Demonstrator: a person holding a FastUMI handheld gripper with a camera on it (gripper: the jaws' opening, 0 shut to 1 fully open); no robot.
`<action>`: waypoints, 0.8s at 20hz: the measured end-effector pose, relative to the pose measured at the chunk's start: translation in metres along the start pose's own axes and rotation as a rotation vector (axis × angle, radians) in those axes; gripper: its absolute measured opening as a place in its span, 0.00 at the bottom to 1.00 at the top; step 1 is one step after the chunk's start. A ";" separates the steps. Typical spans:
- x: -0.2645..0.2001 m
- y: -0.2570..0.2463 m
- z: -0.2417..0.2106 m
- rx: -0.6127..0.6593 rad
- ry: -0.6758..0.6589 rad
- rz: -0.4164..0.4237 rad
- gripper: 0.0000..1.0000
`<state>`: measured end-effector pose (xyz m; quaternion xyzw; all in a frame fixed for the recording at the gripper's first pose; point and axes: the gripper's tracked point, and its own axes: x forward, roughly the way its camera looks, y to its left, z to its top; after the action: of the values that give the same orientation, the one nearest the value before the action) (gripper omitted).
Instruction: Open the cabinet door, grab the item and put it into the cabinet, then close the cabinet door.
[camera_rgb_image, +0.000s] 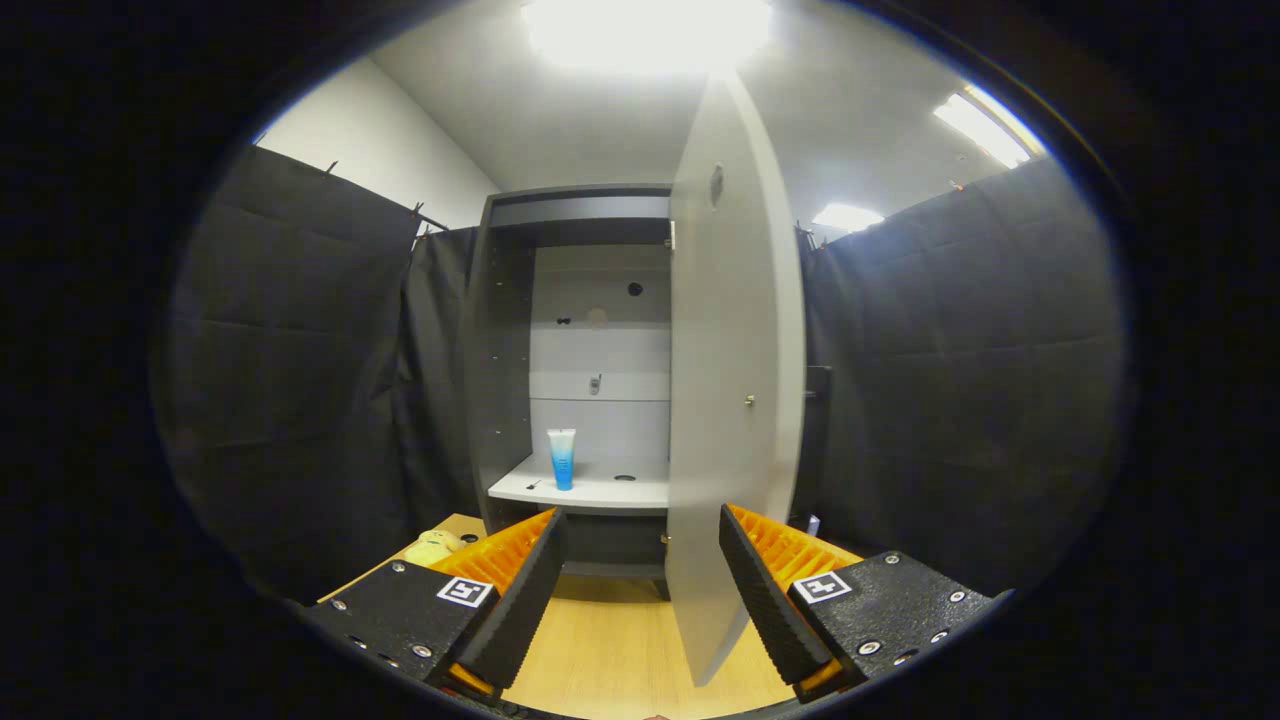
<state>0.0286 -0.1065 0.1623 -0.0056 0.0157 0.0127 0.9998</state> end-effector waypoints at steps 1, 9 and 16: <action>-0.002 -0.017 0.004 0.014 -0.005 -0.035 0.93; 0.000 -0.133 0.024 0.105 -0.051 -0.307 0.93; 0.050 -0.191 0.036 0.118 -0.060 -0.457 0.93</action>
<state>0.0842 -0.2959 0.1990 0.0497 -0.0148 -0.2146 0.9753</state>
